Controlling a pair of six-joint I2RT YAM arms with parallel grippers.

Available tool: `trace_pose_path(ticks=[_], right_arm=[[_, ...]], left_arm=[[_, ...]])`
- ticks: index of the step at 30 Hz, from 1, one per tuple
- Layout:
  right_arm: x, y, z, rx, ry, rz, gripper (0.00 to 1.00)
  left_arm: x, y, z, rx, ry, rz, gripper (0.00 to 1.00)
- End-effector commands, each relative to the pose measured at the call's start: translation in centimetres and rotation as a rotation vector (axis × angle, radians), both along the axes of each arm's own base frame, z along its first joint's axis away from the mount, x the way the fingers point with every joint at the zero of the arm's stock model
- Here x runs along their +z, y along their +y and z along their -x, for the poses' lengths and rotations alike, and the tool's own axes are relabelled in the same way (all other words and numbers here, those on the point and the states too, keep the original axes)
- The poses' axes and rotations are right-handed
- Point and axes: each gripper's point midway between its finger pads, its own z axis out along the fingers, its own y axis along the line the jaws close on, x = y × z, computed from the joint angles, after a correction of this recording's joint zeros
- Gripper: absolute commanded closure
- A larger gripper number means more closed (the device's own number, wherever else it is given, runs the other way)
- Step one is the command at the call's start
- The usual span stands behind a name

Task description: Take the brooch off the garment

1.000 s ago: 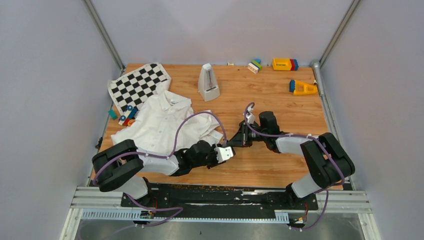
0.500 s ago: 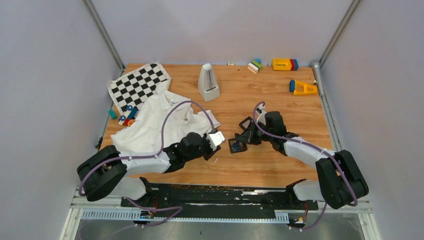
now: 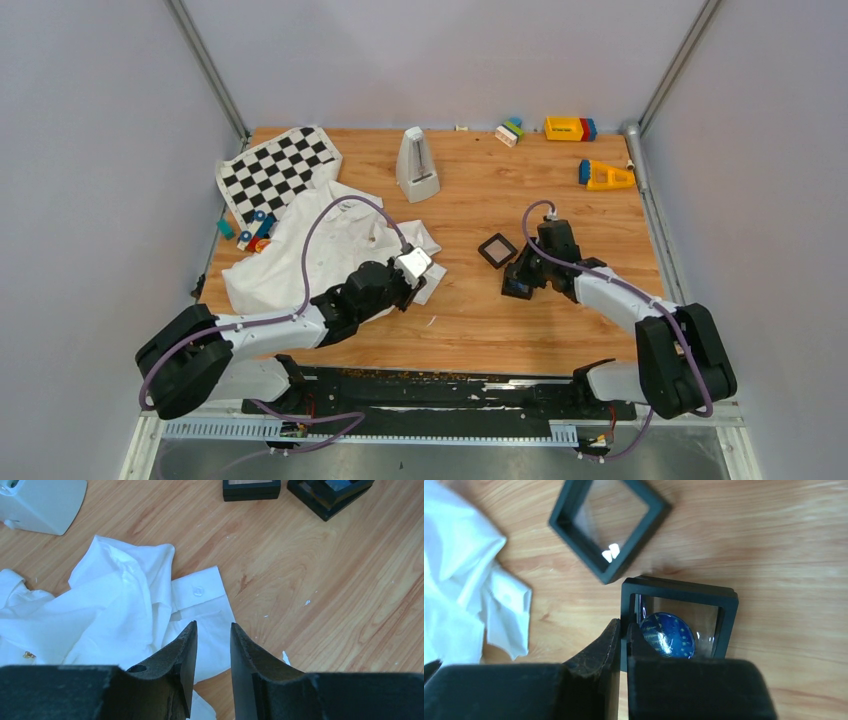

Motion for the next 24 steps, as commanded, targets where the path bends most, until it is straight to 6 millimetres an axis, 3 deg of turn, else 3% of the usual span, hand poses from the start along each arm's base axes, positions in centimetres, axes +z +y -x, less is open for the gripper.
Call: trace_pose_path(ticks=[1,7,11,16,21,24], right_arm=[[-0.3,-4.4,-1.0,-0.2,0.036,0.175,0.97],[-0.6,-6.7,-1.1,-0.308,0.074,0.215,0.96],[0.3,-8.0,-1.2,-0.343,0.054,0.194,0.92],[2.2,-8.9,-1.0,-0.367,-0.021,0.188,0.62],[4.4,-8.7,-0.6,-0.342,-0.121,0.151,0.47],[6.5,-7.1,-0.5,-0.259,-0.217,0.082,0.38]], left_arm=[[0.8,0.4,-0.5,0.039,-0.015,0.029,0.63],[0.6,1.1,-1.0,0.085,-0.019,0.013,0.63],[0.9,1.8,-1.5,0.14,0.009,0.038,0.63],[1.5,4.0,-2.5,0.249,0.07,0.057,0.61],[2.4,7.1,-3.6,0.385,0.097,0.112,0.58],[2.5,8.9,-4.1,0.459,0.117,0.159,0.57]])
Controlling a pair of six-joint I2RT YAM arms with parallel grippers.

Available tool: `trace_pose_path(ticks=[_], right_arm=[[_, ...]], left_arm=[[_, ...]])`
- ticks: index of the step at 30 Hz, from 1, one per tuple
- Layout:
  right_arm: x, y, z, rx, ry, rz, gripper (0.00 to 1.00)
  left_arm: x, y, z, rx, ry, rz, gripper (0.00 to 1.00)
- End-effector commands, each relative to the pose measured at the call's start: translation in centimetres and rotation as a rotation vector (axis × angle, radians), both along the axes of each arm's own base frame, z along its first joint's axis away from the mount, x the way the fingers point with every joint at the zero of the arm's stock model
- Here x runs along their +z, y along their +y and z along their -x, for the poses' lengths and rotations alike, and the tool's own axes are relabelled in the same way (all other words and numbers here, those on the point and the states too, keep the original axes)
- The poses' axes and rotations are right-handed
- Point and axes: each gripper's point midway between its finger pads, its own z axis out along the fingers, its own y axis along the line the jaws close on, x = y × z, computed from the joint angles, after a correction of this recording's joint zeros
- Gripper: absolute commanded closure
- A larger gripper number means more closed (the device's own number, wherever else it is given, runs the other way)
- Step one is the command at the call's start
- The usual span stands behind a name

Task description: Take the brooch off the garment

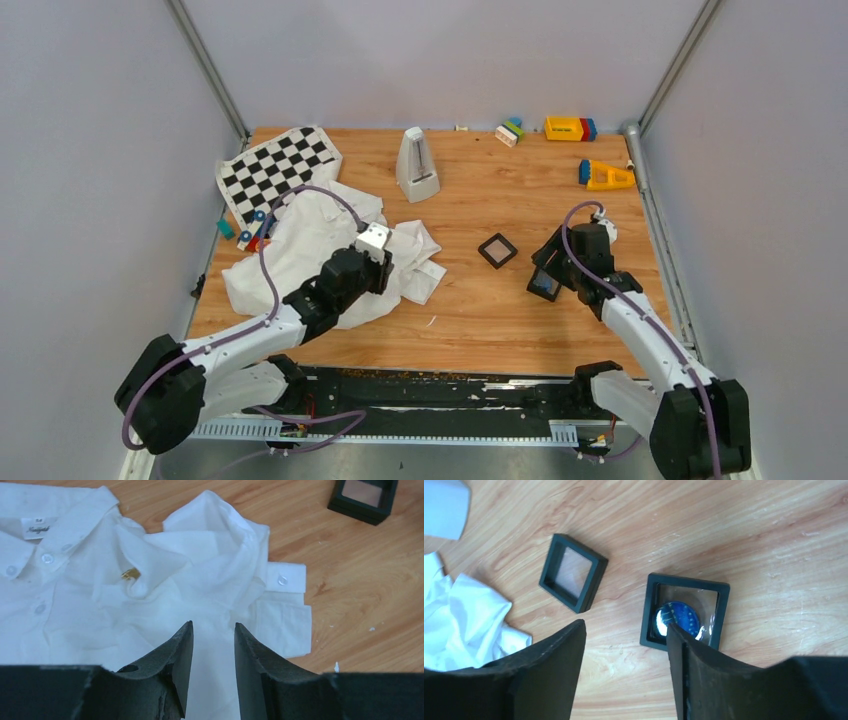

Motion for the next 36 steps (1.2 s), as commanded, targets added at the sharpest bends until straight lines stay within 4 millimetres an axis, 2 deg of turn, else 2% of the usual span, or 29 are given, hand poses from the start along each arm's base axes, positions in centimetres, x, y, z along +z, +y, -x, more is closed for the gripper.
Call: trace_pose_path(ticks=[1,3,6,12,17,24,28,32,34,36], right_arm=[[3.5,2.4,0.0,0.146,-0.165,-0.059,0.35],[5.0,4.5,0.2,0.257,-0.239,-0.097,0.3],[6.1,8.2,0.6,0.415,-0.278,-0.166,0.3],[6.4,15.7,0.1,0.65,-0.224,-0.195,0.31],[5.7,21.6,-2.1,0.727,-0.142,-0.194,0.34],[2.3,26.1,-4.9,0.664,-0.017,-0.209,0.34],[-0.4,27.9,-6.0,0.641,0.061,-0.225,0.34],[-1.8,29.3,-6.6,0.651,0.107,-0.253,0.38],[-2.2,29.8,-6.7,0.675,0.119,-0.256,0.48],[-2.3,29.8,-6.7,0.701,0.129,-0.236,0.74]], left_arm=[[1.9,2.7,-1.4,0.161,0.006,0.117,0.56],[1.6,3.9,-1.7,0.21,0.021,0.13,0.56],[1.0,5.1,-2.3,0.269,0.048,0.146,0.55],[-1.3,7.1,-3.6,0.393,0.13,0.162,0.51],[-2.2,8.3,-4.1,0.459,0.179,0.219,0.52],[-2.1,9.6,-4.0,0.495,0.229,0.29,0.52],[-2.1,9.6,-4.0,0.494,0.237,0.305,0.53],[-2.3,9.7,-4.0,0.497,0.244,0.306,0.53],[-2.2,9.7,-4.0,0.495,0.24,0.306,0.52],[-2.2,9.7,-3.9,0.49,0.239,0.302,0.53]])
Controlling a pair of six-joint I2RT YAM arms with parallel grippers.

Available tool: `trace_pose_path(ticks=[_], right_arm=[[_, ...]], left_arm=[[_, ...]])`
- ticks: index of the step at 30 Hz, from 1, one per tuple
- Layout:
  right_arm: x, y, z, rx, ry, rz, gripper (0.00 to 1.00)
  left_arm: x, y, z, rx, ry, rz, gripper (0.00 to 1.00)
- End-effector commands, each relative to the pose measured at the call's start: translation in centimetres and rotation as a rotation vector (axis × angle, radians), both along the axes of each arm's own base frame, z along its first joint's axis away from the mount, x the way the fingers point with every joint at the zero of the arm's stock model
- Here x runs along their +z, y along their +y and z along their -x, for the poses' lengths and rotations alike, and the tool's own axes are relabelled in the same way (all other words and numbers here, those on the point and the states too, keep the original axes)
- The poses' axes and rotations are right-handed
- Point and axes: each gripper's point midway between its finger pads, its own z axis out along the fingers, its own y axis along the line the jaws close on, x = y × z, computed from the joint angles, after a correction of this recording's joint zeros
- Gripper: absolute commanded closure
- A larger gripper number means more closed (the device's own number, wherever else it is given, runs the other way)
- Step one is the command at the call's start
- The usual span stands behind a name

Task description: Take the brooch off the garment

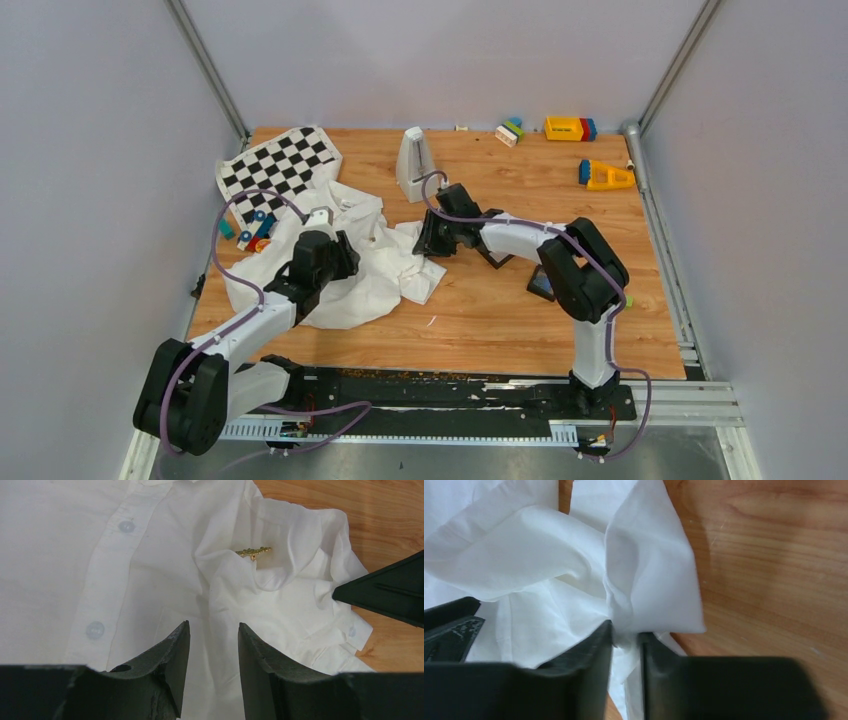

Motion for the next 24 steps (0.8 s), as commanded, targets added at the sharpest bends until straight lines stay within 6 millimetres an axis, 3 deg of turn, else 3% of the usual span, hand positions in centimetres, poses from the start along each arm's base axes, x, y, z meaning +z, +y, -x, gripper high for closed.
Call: trace_pose_path(ticks=[1,2,3,8,13,14,18,20,24], right_arm=[[1.8,1.1,-0.4,0.039,-0.008,-0.013,0.86],[1.9,0.6,-0.3,0.034,-0.009,0.003,0.96],[2.2,0.0,-0.1,0.025,-0.015,0.016,1.0],[4.0,-4.4,0.9,-0.047,-0.03,0.04,1.0],[3.4,-9.2,1.1,-0.105,0.015,0.047,1.0],[3.2,-9.8,1.1,-0.105,0.014,0.061,0.96],[3.9,-10.4,1.0,-0.095,-0.034,0.091,0.57],[5.3,-10.0,0.8,-0.081,-0.088,0.093,0.48],[8.1,-8.5,-0.1,-0.055,-0.218,0.137,0.4]], left_arm=[[0.7,-0.2,-0.1,-0.006,-0.023,0.027,0.53],[0.7,-0.3,-0.1,-0.016,-0.021,0.024,0.53],[0.7,-0.6,-0.1,-0.032,-0.016,0.031,0.53],[0.0,-1.6,-0.1,-0.083,0.023,0.04,0.53],[-1.1,-2.8,-0.1,-0.149,0.072,0.048,0.54],[-1.5,-3.2,-0.1,-0.171,0.091,0.052,0.55],[-2.6,-4.0,0.0,-0.221,0.151,0.054,0.56],[-3.2,-4.5,0.1,-0.247,0.18,0.061,0.57],[-4.1,-5.1,0.2,-0.275,0.219,0.069,0.59]])
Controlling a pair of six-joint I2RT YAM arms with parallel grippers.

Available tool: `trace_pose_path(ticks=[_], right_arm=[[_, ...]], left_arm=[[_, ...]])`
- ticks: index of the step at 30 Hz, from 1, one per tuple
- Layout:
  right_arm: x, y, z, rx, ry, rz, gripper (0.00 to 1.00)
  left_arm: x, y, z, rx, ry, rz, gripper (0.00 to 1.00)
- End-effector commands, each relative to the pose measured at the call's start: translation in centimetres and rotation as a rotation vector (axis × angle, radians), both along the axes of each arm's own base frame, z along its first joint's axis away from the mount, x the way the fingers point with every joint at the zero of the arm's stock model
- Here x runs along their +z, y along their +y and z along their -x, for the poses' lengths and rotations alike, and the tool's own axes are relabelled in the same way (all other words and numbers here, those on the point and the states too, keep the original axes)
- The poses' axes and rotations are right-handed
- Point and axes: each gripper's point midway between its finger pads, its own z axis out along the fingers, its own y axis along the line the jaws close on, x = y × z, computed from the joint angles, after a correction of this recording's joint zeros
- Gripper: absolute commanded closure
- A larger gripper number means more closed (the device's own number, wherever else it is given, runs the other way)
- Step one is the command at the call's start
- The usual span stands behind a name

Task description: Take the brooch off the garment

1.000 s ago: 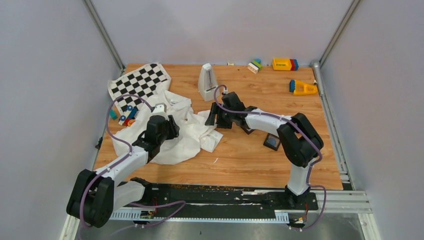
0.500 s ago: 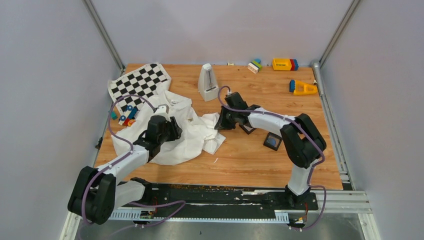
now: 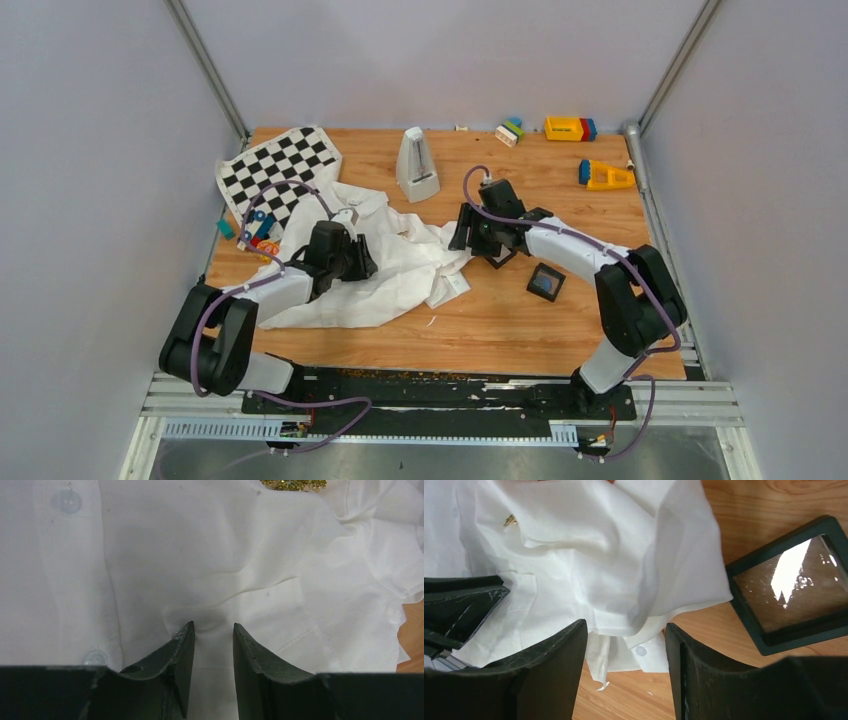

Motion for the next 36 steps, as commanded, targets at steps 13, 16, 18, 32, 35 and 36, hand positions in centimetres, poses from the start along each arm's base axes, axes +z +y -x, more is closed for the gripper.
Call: trace_pose_path(ticks=[13,16,18,32,35,36], right_arm=[[3.6,8.8,-6.9,0.199,-0.231,0.038,0.28],[2.2,9.8,-8.3,0.201,-0.212,0.048,0.28],[0.8,10.5,-8.6,0.212,-0.178,0.047,0.3],[10.4,11.2,-6.6,0.255,-0.311,-0.112,1.0],[12.5,10.7,-5.2,0.278,-0.339,-0.146,1.0],[12.8,10.7,-4.6,0.293,-0.344,-0.157,1.0]], left_arm=[[-0.1,-1.4,0.2,-0.065,0.03,0.014,0.64],[0.1,-1.5,0.3,-0.064,0.032,0.021,0.65],[0.2,-1.6,0.6,-0.068,0.037,0.019,0.66],[-0.9,-2.4,2.1,-0.129,0.13,-0.045,1.0],[-0.2,-3.3,2.4,-0.175,0.107,-0.019,1.0],[0.2,-3.7,2.6,-0.195,0.094,0.001,1.0]])
